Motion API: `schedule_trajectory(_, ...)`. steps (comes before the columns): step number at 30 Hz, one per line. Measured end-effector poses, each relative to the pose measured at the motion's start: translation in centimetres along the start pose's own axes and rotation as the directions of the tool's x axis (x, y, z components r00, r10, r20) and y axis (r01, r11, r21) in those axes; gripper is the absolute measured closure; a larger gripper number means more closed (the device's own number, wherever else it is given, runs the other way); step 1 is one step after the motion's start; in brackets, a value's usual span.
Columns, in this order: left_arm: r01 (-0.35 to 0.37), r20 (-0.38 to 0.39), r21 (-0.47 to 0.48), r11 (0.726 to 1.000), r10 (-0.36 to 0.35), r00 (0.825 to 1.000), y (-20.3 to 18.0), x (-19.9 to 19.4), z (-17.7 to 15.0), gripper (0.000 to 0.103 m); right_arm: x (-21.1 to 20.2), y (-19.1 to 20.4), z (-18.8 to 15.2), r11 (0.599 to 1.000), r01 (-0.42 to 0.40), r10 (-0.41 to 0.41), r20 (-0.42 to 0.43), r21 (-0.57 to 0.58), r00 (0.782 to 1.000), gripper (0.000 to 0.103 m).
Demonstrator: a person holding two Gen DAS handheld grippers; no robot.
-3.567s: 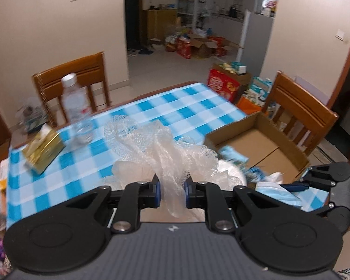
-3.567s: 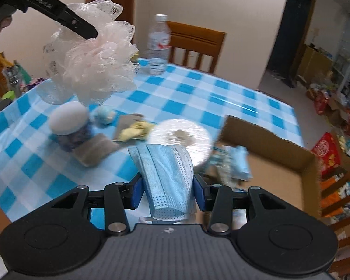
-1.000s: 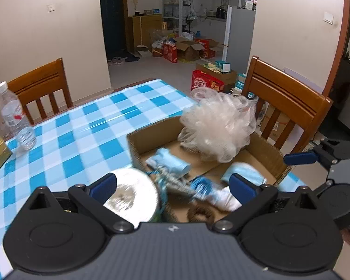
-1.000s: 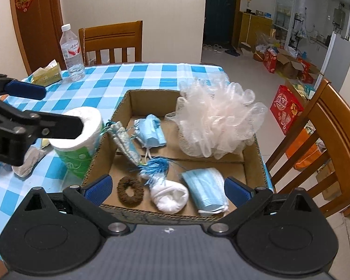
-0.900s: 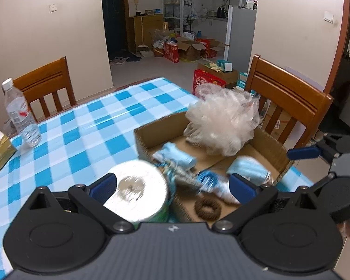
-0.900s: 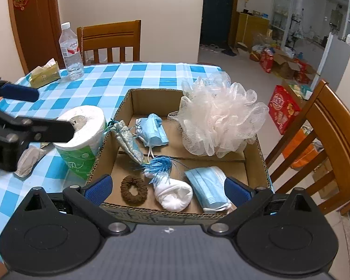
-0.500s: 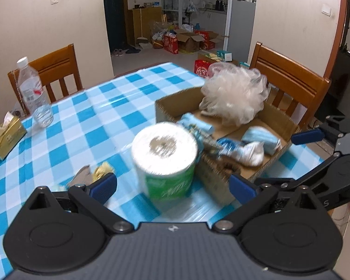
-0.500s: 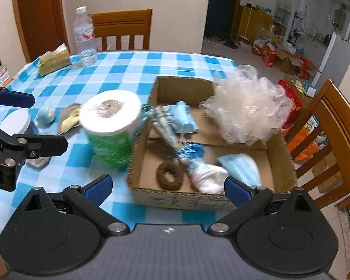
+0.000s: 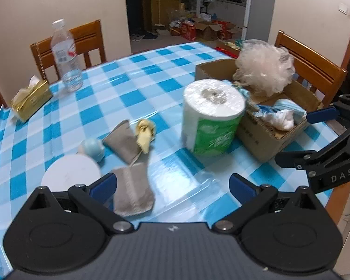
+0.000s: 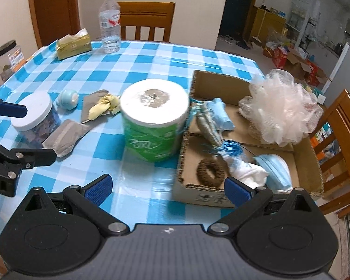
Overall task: Organize soft objects
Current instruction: 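Withdraw both grippers from the box back over the table, then move the left gripper to the light-blue toy figure while the right gripper approaches the grey cloth pouch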
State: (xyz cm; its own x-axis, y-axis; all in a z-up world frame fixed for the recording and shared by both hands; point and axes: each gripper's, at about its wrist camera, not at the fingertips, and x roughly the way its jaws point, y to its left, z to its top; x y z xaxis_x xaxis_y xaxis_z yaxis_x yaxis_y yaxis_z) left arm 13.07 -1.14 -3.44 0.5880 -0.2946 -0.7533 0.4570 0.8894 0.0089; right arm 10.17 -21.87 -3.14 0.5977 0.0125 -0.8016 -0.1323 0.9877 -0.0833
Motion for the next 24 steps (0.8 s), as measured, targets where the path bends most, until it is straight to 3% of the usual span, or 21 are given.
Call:
schedule_trajectory(12,-0.038,-0.022,-0.025,0.999,0.037,0.999,4.2,-1.4,-1.7,0.001,2.3,6.0,0.5,0.985,-0.143,0.140,-0.036,-0.096,0.990,0.000)
schedule_trajectory(24,-0.084,-0.104,-0.080,0.993,0.076,0.992,6.0,0.2,-0.1,0.001,6.5,8.6,1.1,0.916,-0.334,0.322,-0.089,-0.222,0.942,0.000)
